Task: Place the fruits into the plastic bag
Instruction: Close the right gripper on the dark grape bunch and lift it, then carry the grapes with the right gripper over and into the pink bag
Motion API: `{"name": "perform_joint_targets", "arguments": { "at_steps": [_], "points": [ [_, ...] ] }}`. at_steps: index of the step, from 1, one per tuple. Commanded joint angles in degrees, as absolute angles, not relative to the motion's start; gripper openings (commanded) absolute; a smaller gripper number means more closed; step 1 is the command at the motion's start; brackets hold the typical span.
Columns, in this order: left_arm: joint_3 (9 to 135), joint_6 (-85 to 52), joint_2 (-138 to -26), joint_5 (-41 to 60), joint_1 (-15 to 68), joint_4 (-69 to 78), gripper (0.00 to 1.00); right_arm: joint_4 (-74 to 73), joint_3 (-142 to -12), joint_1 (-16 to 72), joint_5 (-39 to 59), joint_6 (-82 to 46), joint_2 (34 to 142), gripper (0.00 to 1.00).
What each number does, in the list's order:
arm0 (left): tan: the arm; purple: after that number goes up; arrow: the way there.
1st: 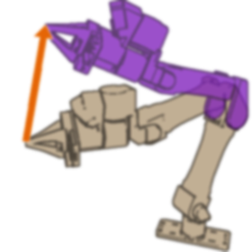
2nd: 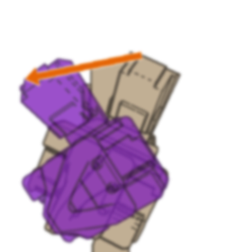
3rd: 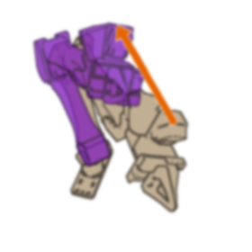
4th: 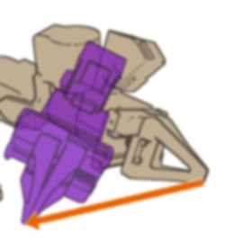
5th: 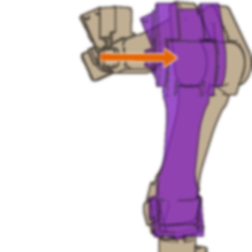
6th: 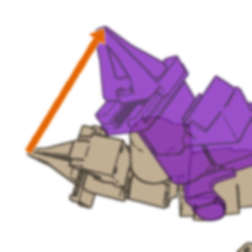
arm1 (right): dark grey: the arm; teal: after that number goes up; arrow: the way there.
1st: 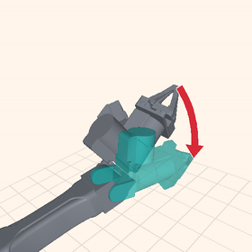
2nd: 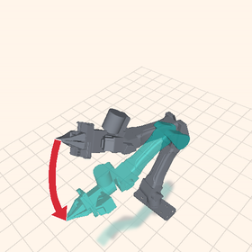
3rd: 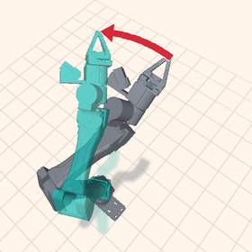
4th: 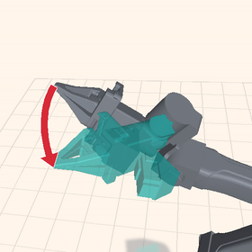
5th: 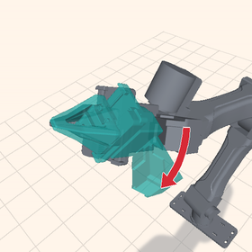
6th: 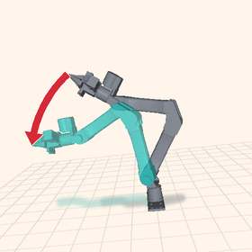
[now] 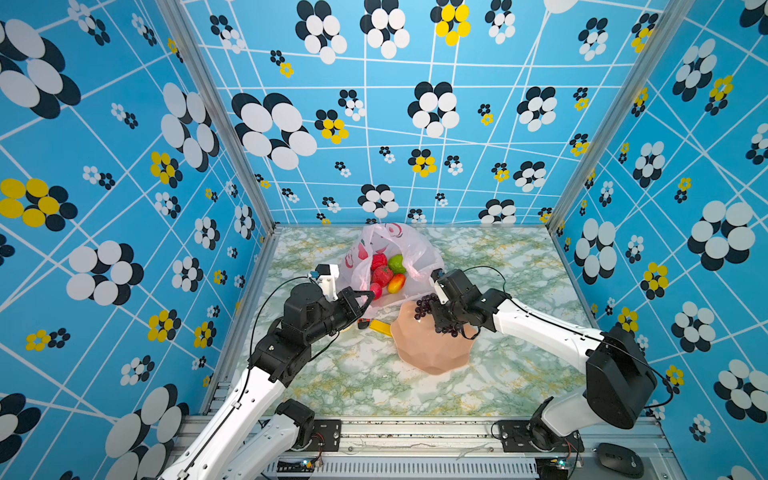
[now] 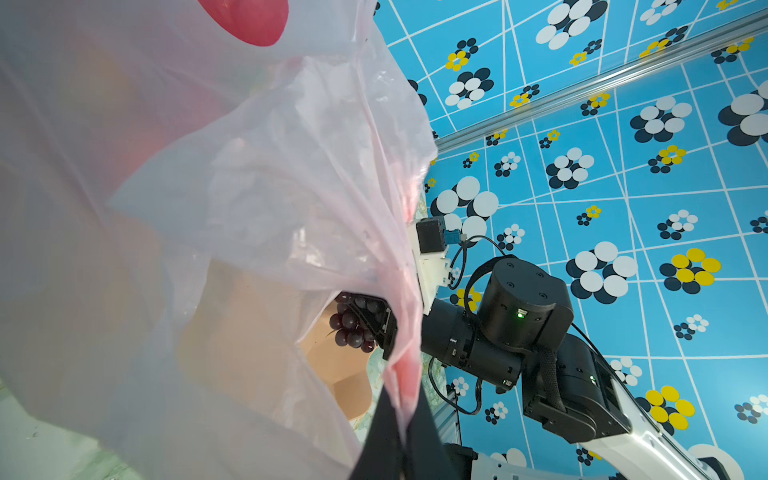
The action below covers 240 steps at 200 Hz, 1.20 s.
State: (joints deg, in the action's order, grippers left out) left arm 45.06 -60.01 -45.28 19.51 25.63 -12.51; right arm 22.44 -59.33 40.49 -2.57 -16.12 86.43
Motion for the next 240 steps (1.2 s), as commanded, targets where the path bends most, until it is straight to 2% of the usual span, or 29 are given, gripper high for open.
{"name": "perform_joint_targets", "arguments": {
  "at_steps": [1, 66, 135, 174, 240],
  "points": [
    [44.2, -60.3, -45.7, 19.5, 25.6, -12.0, 0.0, 16.6, -57.2, 39.4, 0.9, -18.1, 82.9, 0.11],
    [44.2, -60.2, -46.0, 19.7, 25.7, -11.9, 0.0, 11.3, -54.3, 36.9, 7.7, -23.0, 74.0, 0.11],
    [44.2, -60.6, -47.0, 20.4, 25.8, -10.6, 0.0, 8.4, -61.5, 36.9, 11.7, -27.7, 67.7, 0.12],
    [44.1, -60.6, -46.8, 20.1, 25.8, -10.6, 0.0, 2.3, -67.0, 36.9, 15.1, -28.8, 72.9, 0.14],
    [44.4, -60.4, -46.8, 19.9, 25.8, -11.0, 0.0, -10.7, -77.8, 36.9, 21.8, -37.0, 91.4, 0.12]
  ]
}}
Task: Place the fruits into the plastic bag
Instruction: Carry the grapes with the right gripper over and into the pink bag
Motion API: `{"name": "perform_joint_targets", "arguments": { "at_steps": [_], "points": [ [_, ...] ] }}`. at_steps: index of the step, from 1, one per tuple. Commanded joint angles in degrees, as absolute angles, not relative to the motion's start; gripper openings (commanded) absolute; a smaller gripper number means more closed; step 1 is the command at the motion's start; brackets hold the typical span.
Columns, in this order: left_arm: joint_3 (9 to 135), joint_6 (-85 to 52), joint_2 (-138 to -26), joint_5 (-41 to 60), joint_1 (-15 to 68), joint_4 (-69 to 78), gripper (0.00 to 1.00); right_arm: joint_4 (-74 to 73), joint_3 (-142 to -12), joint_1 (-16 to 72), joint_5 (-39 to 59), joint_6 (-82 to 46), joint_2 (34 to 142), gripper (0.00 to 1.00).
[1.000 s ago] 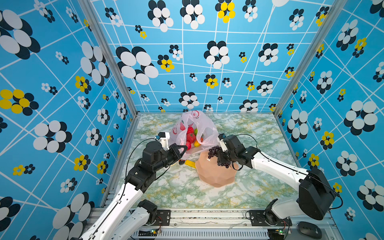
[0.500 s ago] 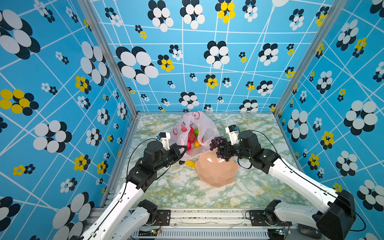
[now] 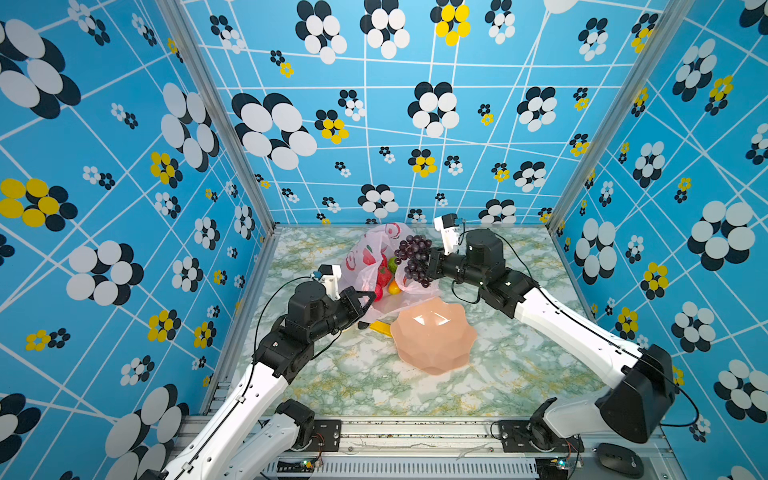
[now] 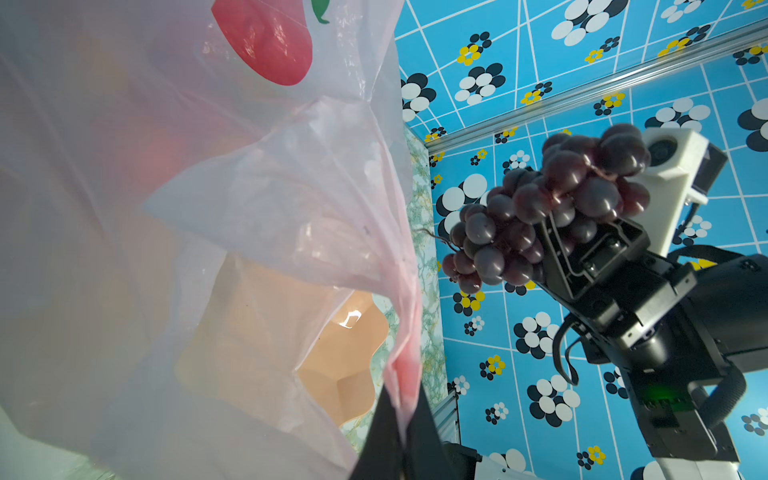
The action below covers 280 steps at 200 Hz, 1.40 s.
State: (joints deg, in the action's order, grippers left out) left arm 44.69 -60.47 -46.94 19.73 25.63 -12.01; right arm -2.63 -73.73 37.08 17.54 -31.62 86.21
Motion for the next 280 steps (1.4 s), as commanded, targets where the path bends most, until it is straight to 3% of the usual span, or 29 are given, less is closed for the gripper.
{"name": "perform_joint_targets", "arguments": {
  "at_steps": [1, 115, 180, 280],
  "points": [
    [44.4, -60.4, -46.7, 19.9, 25.8, -11.0, 0.0, -10.9, -77.9, 36.9, 21.8, -37.2, 91.8, 0.12],
    [45.1, -60.0, -48.5, 19.8, 25.7, -9.6, 0.0, -23.5, -72.8, 40.4, 19.5, -51.2, 105.2, 0.08],
    [45.6, -59.2, -47.3, 19.4, 25.8, -10.6, 0.0, -17.8, -72.4, 40.5, 17.5, -48.9, 108.1, 0.08],
    [45.8, -57.7, -44.3, 18.6, 25.0, -13.6, 0.0, -14.2, -72.9, 32.8, 17.3, -46.9, 106.0, 0.08]
  ]
}}
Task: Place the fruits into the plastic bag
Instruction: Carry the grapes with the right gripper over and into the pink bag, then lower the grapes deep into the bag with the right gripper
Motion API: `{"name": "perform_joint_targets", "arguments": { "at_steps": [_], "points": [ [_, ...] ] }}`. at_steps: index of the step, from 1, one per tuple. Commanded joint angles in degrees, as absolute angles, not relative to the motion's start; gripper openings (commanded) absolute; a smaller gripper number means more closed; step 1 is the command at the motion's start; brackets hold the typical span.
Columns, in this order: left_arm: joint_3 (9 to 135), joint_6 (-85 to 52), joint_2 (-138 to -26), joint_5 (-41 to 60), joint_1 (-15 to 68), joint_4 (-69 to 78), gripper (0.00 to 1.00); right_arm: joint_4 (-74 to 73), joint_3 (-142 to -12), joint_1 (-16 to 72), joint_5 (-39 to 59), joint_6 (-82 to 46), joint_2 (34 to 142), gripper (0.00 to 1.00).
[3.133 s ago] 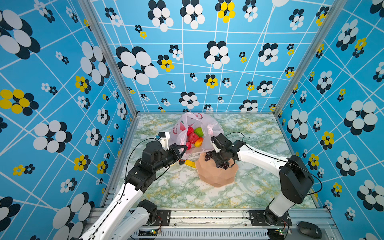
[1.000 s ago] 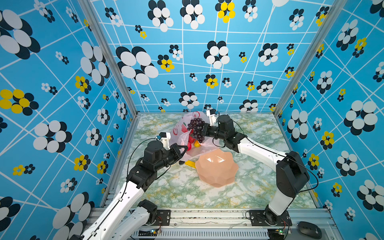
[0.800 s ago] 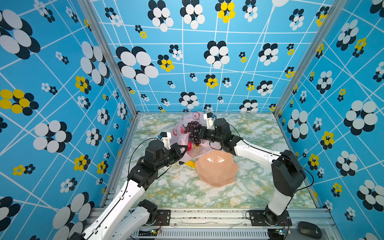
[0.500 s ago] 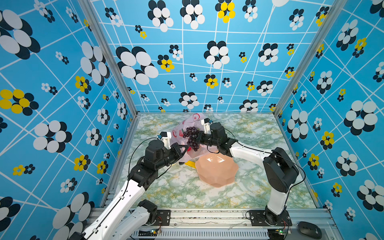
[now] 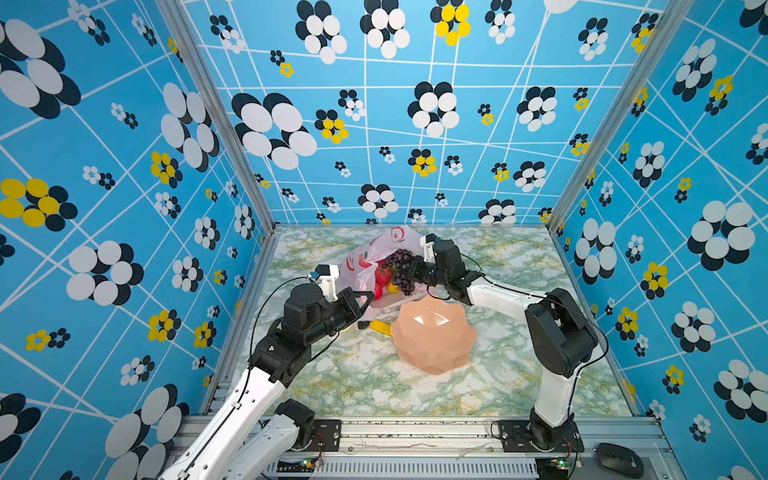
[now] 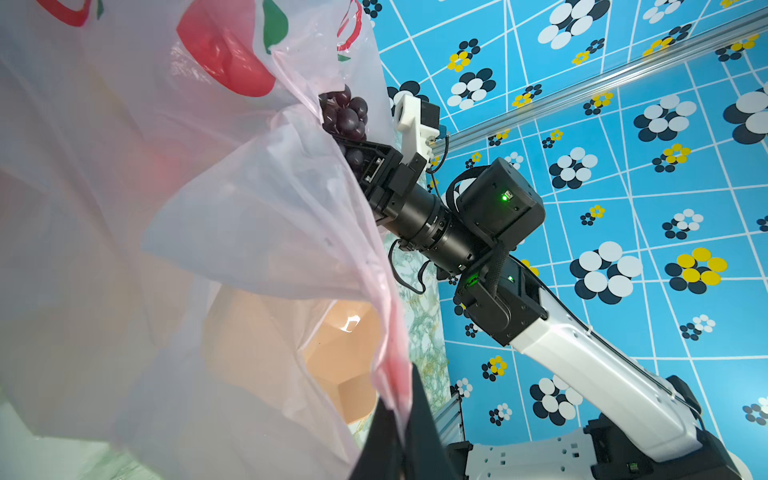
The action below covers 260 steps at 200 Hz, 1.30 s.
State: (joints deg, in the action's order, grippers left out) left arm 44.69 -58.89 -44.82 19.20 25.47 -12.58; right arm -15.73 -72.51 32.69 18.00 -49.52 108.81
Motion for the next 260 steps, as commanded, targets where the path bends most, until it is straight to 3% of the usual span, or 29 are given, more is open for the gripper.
{"name": "perform_joint_targets", "arguments": {
  "at_steps": [1, 39, 78, 130, 178, 224, 237, 260],
  "points": [
    [45.8, -57.7, -44.3, 18.7, 25.0, -13.5, 0.0, -14.0, -73.0, 32.8, 17.3, -46.8, 106.0, 0.08],
    [45.9, -58.1, -45.5, 19.3, 24.9, -12.2, 0.0, 1.1, -82.3, 35.7, 22.0, -35.2, 109.5, 0.08],
    [45.7, -58.6, -46.7, 19.9, 25.0, -10.8, 0.0, 20.3, -98.9, 42.2, 17.8, -21.3, 116.2, 0.09],
    [45.5, -58.5, -45.7, 19.5, 25.0, -11.1, 0.0, 26.6, -114.7, 43.0, 19.0, -26.1, 128.9, 0.09],
    [45.5, -57.7, -45.0, 19.2, 24.9, -12.0, 0.0, 33.9, -127.3, 41.8, 10.8, -28.0, 135.7, 0.09],
    [44.9, -57.6, -44.8, 19.2, 24.8, -12.2, 0.0, 33.4, -129.7, 37.5, 7.0, -33.6, 137.2, 0.09],
    [44.8, -57.6, -44.8, 19.2, 24.7, -12.2, 0.0, 33.7, -130.9, 37.0, 7.7, -33.7, 138.0, 0.14],
    [44.7, -57.4, -44.9, 19.2, 24.5, -12.3, 0.0, 34.3, -132.8, 36.4, 9.8, -33.7, 139.7, 0.32]
  ]
}}
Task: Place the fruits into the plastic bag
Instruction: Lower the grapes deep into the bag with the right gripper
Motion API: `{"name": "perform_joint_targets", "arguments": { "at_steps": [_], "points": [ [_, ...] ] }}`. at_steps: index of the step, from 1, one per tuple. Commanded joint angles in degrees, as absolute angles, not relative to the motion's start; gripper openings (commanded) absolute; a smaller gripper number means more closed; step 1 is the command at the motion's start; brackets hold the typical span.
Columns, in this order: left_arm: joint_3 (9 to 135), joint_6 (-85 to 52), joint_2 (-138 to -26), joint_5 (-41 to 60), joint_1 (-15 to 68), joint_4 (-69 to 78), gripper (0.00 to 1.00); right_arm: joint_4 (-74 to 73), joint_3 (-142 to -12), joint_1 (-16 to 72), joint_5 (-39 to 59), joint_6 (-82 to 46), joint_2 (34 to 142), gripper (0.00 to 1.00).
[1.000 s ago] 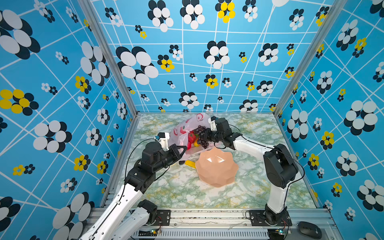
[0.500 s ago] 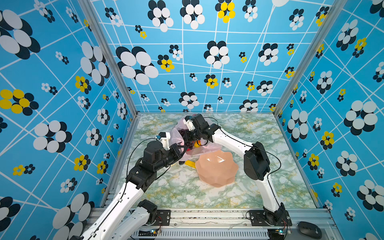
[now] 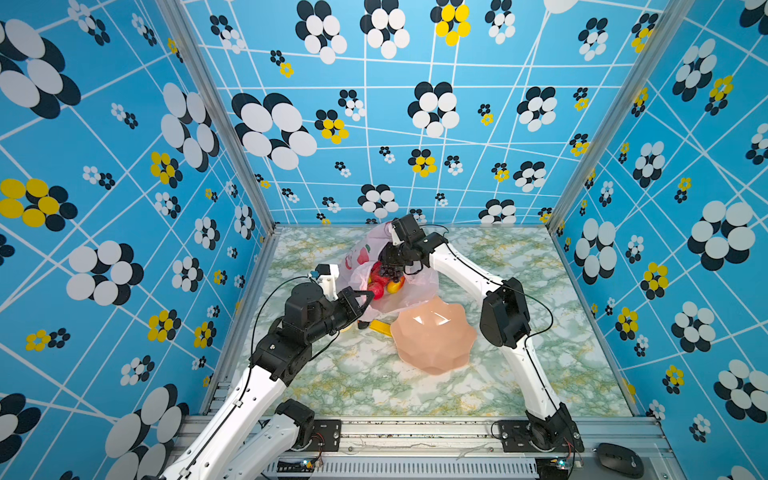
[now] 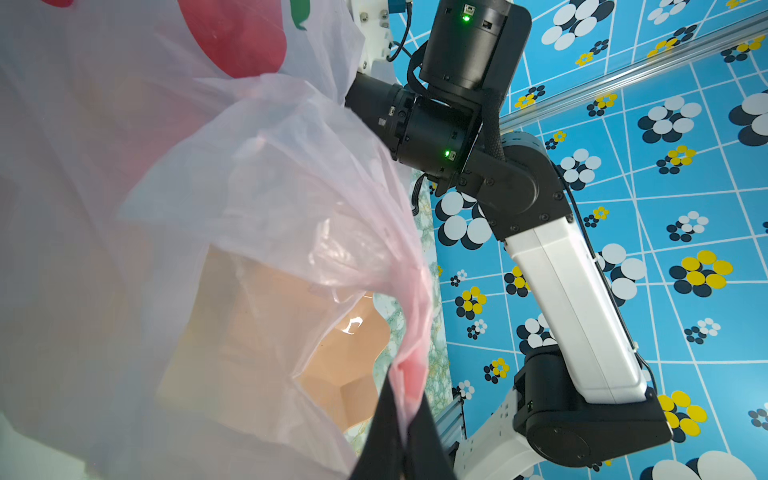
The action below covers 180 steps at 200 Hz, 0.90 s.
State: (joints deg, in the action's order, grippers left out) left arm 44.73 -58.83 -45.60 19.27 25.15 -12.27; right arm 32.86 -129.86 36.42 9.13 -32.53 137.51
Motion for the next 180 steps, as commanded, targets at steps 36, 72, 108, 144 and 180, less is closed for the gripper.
{"name": "perform_joint_targets", "arguments": {
  "at_steps": [36, 72, 108, 144, 180],
  "points": [
    [44.8, -57.4, -45.4, 19.3, 24.3, -12.1, 0.0, 34.3, -132.0, 36.2, 11.4, -33.9, 139.3, 0.62],
    [44.7, -57.7, -46.2, 19.7, 24.3, -11.4, 0.0, 31.8, -127.6, 36.2, 12.5, -33.7, 135.6, 0.77],
    [44.5, -58.4, -46.8, 20.0, 24.3, -10.7, 0.0, 31.2, -125.8, 36.2, 15.1, -32.6, 132.5, 0.93],
    [44.4, -58.6, -46.3, 20.0, 24.3, -10.8, 0.0, 31.1, -124.6, 36.5, 19.0, -31.0, 128.7, 0.99],
    [44.1, -58.6, -45.5, 19.8, 24.3, -11.0, 0.0, 37.2, -122.0, 38.2, 17.0, -26.9, 122.3, 0.99]
  ]
}}
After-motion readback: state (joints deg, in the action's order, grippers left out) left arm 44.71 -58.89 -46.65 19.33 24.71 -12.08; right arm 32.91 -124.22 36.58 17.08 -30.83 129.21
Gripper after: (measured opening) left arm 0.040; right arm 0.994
